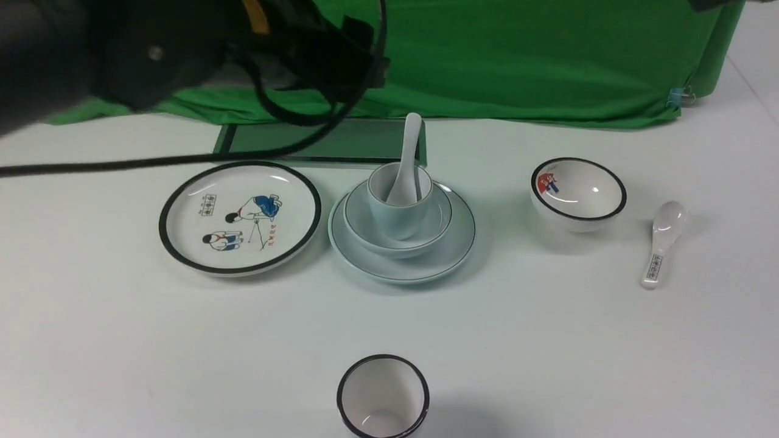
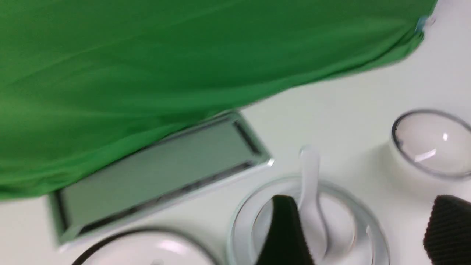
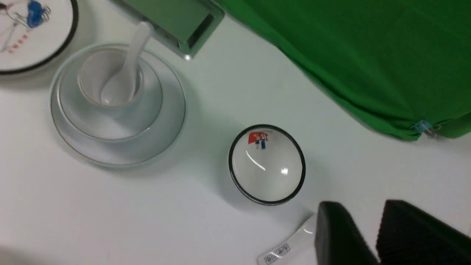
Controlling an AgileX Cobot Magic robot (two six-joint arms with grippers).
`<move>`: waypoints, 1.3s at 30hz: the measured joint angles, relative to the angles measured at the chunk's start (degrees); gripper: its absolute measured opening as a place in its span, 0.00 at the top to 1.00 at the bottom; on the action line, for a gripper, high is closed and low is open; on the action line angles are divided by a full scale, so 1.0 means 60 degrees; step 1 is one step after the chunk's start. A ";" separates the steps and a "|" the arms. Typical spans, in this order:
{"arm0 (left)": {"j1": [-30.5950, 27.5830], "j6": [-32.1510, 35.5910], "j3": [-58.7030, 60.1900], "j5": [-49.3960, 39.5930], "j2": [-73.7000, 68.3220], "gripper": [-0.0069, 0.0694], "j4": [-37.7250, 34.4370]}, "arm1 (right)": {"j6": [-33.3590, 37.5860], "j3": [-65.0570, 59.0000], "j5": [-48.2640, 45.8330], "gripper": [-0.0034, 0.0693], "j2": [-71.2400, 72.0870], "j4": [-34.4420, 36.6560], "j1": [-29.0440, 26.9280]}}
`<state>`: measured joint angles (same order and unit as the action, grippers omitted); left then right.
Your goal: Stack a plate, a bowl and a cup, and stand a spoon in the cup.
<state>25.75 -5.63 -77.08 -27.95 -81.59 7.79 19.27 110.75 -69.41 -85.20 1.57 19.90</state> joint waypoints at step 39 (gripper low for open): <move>-0.0003 -0.1721 0.7124 -0.3148 1.3073 0.95 0.0253 | 0.0274 -1.1588 1.0998 0.72 1.0078 0.3008 0.0000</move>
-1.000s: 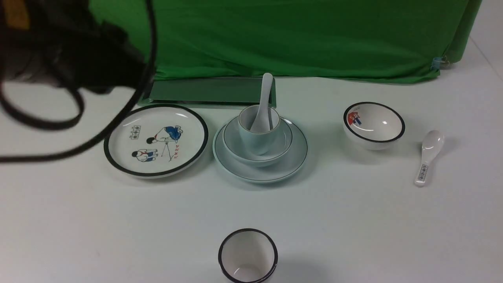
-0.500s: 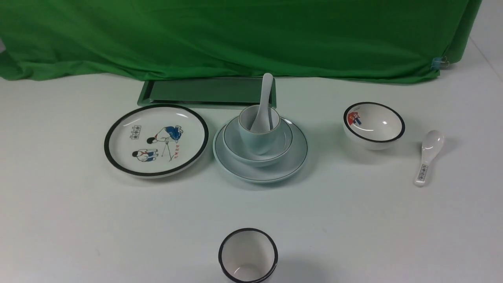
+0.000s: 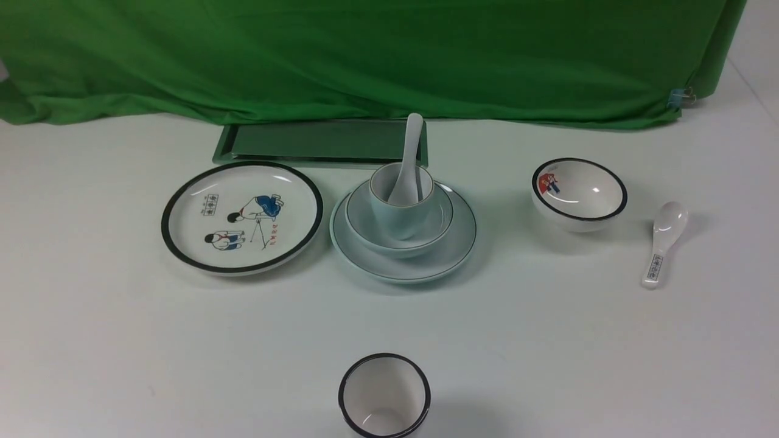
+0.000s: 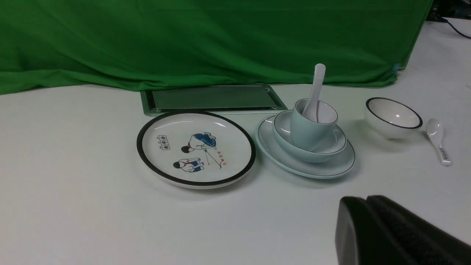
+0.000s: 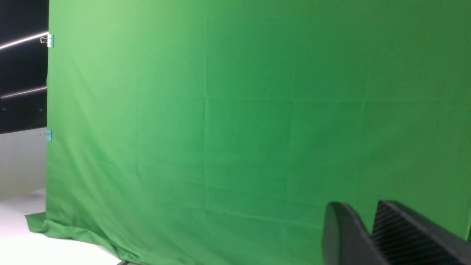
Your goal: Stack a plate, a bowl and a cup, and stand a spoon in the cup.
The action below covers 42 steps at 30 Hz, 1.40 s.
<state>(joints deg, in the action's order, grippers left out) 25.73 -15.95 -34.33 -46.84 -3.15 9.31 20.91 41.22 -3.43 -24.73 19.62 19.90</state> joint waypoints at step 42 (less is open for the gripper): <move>0.0000 -0.0002 0.0011 0.0009 0.0000 0.95 0.0030 | -0.3974 -0.6953 -0.0902 0.94 0.4104 -0.3845 -0.3843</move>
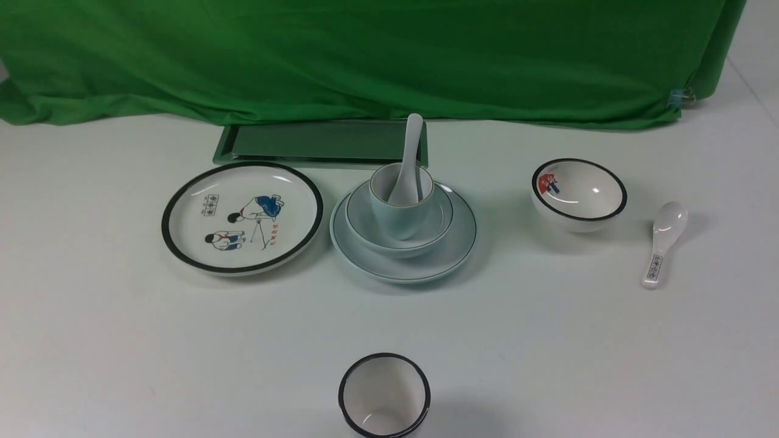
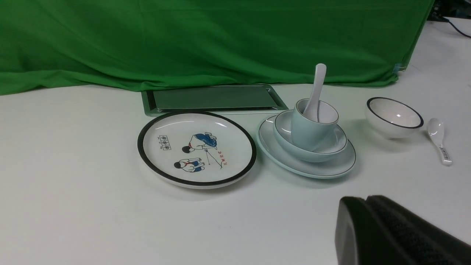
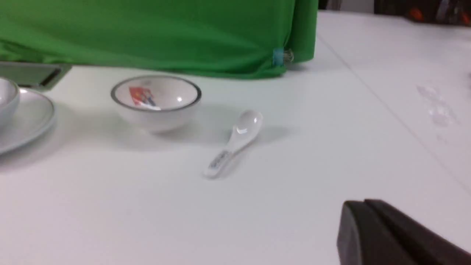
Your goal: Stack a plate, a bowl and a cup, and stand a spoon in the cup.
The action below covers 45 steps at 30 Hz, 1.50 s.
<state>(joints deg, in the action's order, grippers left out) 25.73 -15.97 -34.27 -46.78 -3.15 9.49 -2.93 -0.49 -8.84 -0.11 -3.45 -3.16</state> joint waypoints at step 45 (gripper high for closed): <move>-0.2600 0.4753 0.3394 0.7359 -0.0041 0.95 -0.2233 | -0.0555 0.0000 -0.0616 0.85 0.0022 -0.0009 0.0000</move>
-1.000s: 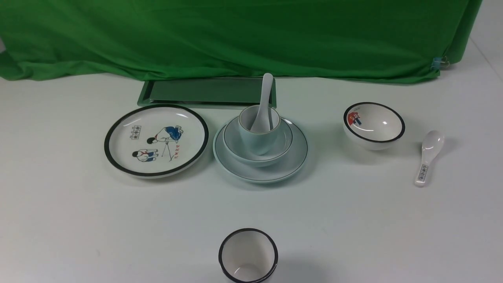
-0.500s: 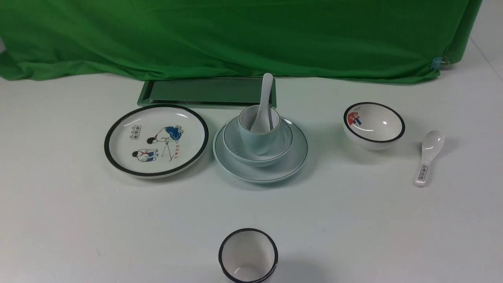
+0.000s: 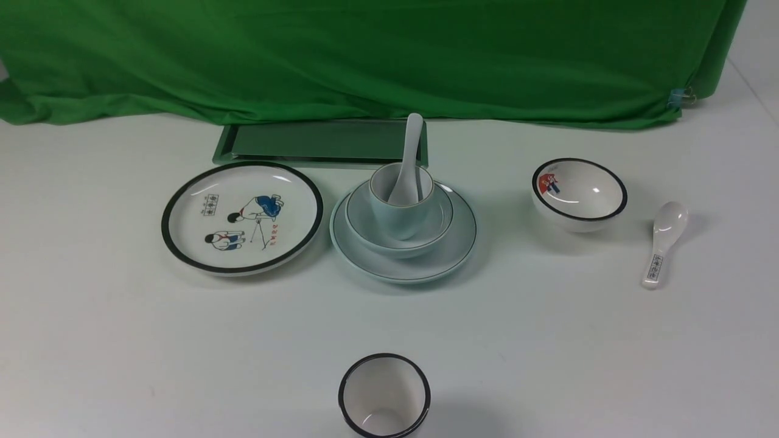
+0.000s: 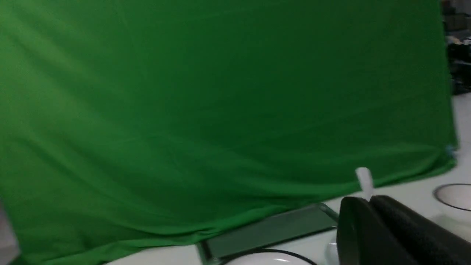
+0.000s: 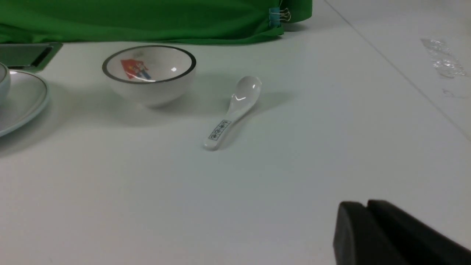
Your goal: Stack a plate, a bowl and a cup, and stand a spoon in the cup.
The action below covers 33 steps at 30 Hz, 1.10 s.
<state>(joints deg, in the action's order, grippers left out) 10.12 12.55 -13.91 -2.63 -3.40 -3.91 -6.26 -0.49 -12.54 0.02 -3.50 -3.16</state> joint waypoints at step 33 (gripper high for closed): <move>-0.2535 -0.1439 0.2376 -0.1796 0.0544 0.95 0.0485 | 0.0000 0.0000 -0.0007 0.80 0.0000 0.0000 0.0000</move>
<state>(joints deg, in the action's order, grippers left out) -5.09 3.91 0.35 -13.41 -0.14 -1.00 -6.26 -0.49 -12.58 0.02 -3.50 -3.16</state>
